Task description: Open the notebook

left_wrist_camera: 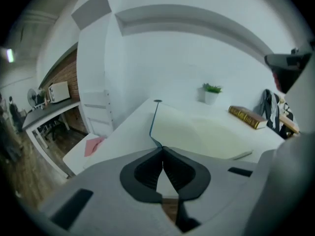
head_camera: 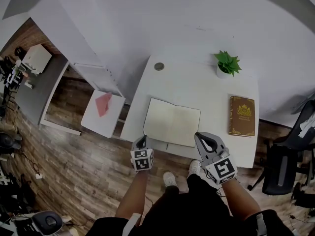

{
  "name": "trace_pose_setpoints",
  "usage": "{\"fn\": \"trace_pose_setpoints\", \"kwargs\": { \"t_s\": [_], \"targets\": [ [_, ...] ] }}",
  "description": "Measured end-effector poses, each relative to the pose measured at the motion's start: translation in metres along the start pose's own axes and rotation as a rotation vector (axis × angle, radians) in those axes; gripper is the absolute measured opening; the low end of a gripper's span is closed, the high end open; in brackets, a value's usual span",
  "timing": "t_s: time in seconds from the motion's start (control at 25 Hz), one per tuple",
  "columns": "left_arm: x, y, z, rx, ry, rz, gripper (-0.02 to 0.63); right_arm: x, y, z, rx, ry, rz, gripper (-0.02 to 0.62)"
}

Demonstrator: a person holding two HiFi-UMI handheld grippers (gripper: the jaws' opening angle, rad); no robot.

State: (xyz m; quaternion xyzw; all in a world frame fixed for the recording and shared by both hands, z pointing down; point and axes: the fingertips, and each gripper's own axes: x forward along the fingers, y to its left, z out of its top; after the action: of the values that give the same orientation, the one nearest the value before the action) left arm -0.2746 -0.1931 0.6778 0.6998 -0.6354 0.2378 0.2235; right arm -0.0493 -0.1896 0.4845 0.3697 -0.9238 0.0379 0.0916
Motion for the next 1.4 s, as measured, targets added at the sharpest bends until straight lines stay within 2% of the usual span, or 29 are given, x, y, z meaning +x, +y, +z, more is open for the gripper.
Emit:
{"fn": "trace_pose_setpoints", "kwargs": {
  "t_s": [0.12, 0.24, 0.32, 0.48, 0.52, 0.72, 1.12, 1.16, 1.28, 1.36, 1.4],
  "targets": [
    [0.015, 0.005, -0.016, 0.07, 0.085, 0.039, 0.006, 0.002, -0.002, -0.002, 0.004, 0.007, 0.002, 0.002],
    [0.019, 0.007, -0.025, 0.09, 0.121, 0.062, 0.016, 0.001, -0.003, -0.003, 0.007, 0.012, 0.004, 0.002],
    [0.016, 0.009, -0.028, 0.086, 0.122, 0.078, 0.052, 0.001, -0.004, -0.005, 0.008, 0.016, 0.005, 0.002],
    [0.002, 0.011, -0.027, 0.04, 0.077, 0.077, 0.22, 0.002, -0.004, -0.005, 0.014, 0.015, 0.01, 0.002],
    [-0.004, 0.009, -0.021, 0.035, 0.048, 0.065, 0.231, 0.002, -0.004, -0.005, 0.015, 0.013, 0.011, 0.002],
    [-0.049, -0.017, 0.02, 0.057, -0.129, -0.003, 0.232, 0.002, 0.003, 0.0, 0.015, 0.001, 0.023, 0.002],
    [-0.089, -0.064, 0.082, 0.096, -0.332, -0.11, 0.224, -0.006, -0.001, 0.007, 0.012, -0.017, 0.002, 0.002],
    [-0.094, -0.067, 0.089, 0.1, -0.352, -0.118, 0.215, -0.008, -0.003, 0.007, 0.014, -0.019, -0.004, 0.002],
    [-0.103, -0.07, 0.102, 0.115, -0.398, -0.121, 0.126, -0.012, -0.006, 0.008, 0.019, -0.023, -0.018, 0.002],
    [-0.106, -0.073, 0.11, 0.124, -0.417, -0.12, 0.04, -0.013, -0.01, 0.009, 0.02, -0.028, -0.026, 0.002],
    [-0.106, -0.075, 0.112, 0.127, -0.42, -0.123, 0.026, -0.014, -0.011, 0.01, 0.02, -0.033, -0.029, 0.002]
  ]
}}
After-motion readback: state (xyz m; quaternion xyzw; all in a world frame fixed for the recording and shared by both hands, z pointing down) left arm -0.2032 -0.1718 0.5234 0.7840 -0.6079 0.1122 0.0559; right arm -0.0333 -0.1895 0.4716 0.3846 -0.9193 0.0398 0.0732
